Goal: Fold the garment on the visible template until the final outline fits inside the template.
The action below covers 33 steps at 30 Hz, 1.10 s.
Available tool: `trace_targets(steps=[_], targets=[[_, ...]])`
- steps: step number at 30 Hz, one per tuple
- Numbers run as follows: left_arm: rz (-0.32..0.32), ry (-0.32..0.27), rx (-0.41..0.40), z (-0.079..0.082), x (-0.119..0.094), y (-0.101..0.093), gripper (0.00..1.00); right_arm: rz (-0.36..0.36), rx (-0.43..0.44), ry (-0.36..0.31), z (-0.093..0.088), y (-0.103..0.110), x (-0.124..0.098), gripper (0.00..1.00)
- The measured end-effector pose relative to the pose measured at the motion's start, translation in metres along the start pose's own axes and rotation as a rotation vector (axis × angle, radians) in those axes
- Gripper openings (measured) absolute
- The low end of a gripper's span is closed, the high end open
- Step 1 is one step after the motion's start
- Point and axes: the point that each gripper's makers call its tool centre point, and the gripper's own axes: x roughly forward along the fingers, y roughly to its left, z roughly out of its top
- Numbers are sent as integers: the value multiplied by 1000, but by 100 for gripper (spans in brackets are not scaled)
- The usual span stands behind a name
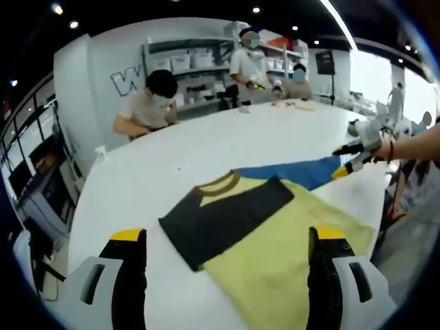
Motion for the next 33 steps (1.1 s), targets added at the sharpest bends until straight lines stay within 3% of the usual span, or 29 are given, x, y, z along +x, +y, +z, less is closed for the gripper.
trace_targets(steps=[7, 14, 22, 25, 33], targets=[[-22, -18, -22, 4, -4, -7, 99, -23, -65, 34, -11, -21, -6, 68], [-7, -5, -12, 2, -11, -7, 99, -10, -42, 57, -22, -49, -10, 66], [31, -14, 12, 6, -17, -3, 99, 81, -36, 76, -28, -44, -5, 63], [44, -25, 11, 10, -18, -2, 98, 104, -34, 104, -33, -54, 3, 63], [55, -18, 39, 11, -20, -2, 97, 147, 53, 105, -40, -56, -1, 62]])
